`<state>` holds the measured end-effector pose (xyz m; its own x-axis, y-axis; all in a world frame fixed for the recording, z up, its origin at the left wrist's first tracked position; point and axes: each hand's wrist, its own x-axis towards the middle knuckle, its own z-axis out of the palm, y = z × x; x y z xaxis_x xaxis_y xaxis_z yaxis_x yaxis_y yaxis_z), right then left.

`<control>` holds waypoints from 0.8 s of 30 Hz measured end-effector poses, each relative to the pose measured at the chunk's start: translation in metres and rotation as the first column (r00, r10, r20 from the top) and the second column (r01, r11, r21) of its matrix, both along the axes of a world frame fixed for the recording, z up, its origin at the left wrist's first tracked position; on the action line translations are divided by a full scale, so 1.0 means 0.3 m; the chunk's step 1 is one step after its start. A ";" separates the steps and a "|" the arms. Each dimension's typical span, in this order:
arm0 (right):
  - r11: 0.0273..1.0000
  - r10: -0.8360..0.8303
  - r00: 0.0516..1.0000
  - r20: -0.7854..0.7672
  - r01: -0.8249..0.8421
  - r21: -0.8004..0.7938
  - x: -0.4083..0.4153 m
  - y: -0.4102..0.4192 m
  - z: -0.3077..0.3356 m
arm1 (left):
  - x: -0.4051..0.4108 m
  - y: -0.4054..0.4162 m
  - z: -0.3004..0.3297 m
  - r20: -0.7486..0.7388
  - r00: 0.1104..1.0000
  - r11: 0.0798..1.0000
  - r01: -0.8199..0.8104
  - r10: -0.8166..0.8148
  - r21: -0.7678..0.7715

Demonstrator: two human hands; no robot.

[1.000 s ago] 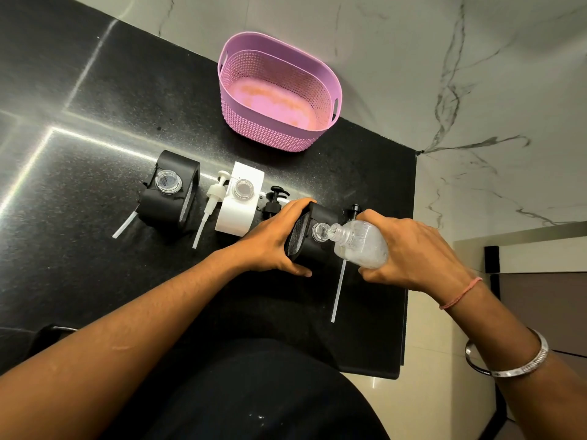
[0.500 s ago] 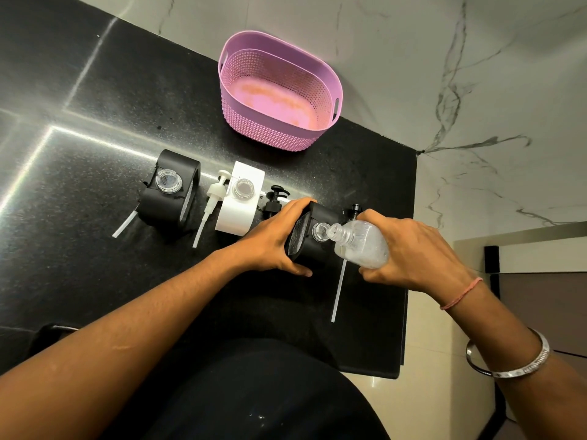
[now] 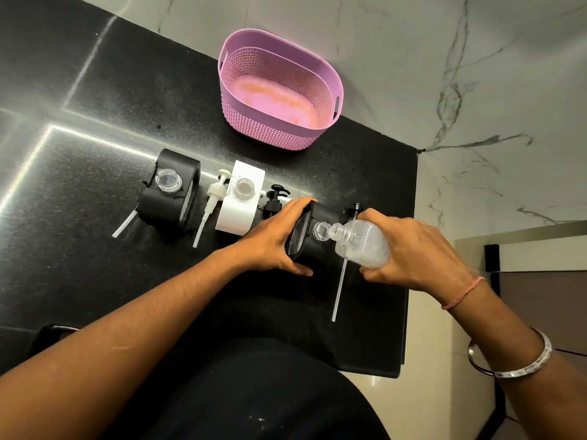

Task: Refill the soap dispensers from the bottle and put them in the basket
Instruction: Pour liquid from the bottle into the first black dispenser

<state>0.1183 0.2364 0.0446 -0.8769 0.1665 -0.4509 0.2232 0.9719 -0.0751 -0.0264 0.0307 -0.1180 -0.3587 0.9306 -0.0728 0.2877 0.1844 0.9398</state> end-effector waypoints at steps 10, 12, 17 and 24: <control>1.000 0.004 1.000 0.001 -0.004 0.003 -0.003 0.000 0.001 | 0.000 0.001 0.001 0.011 1.000 1.000 -0.001 0.001 -0.003; 1.000 0.005 1.000 0.003 -0.005 0.012 -0.005 0.000 0.002 | -0.001 0.001 0.003 0.014 1.000 1.000 -0.002 0.002 -0.003; 1.000 0.005 1.000 0.014 -0.006 0.015 -0.005 -0.004 0.006 | 0.000 -0.002 0.003 0.014 1.000 1.000 -0.001 0.001 -0.004; 1.000 0.004 1.000 0.011 -0.004 0.018 -0.007 -0.004 0.006 | 0.000 0.001 0.004 0.016 1.000 1.000 0.000 0.000 -0.008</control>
